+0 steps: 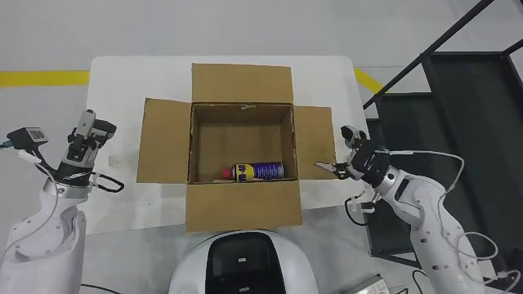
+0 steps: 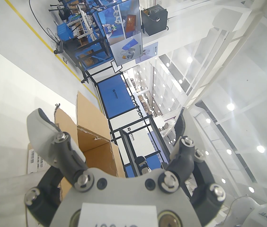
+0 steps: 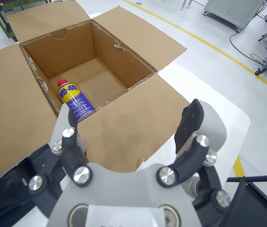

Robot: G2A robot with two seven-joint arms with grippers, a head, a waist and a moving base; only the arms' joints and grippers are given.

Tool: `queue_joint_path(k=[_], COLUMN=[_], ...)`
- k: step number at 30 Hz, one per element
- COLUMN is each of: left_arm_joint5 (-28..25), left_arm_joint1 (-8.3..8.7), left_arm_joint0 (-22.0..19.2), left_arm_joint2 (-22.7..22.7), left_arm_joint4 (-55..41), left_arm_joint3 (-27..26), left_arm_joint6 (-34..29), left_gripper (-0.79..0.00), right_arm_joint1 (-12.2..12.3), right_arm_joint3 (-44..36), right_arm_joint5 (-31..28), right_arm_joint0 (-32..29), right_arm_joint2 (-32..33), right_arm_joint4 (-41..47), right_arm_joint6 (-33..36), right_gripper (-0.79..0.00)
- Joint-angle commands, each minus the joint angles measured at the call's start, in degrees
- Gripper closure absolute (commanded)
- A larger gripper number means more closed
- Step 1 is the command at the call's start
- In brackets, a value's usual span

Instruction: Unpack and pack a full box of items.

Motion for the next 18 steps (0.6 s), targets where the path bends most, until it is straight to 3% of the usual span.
queue_joint_path(k=[1, 13, 18], left_arm_joint5=[0.00, 0.00, 0.00], left_arm_joint1=[0.00, 0.00, 0.00], left_arm_joint0=[0.00, 0.00, 0.00], left_arm_joint2=[0.00, 0.00, 0.00], left_arm_joint4=[0.00, 0.00, 0.00], left_arm_joint3=[0.00, 0.00, 0.00], left_arm_joint6=[0.00, 0.00, 0.00], left_gripper=[-0.785, -0.785, -0.785], right_arm_joint1=[0.00, 0.00, 0.52], right_arm_joint3=[-0.03, 0.05, 3.72], right_arm_joint5=[0.06, 0.38, -0.05], right_arm_joint0=[0.02, 0.07, -0.76], right_arm_joint2=[-0.02, 0.10, 4.42], right_arm_joint4=[-0.01, 0.00, 2.01], right_arm_joint6=[0.10, 0.24, 1.74], right_gripper=[-0.785, -0.785, -0.785])
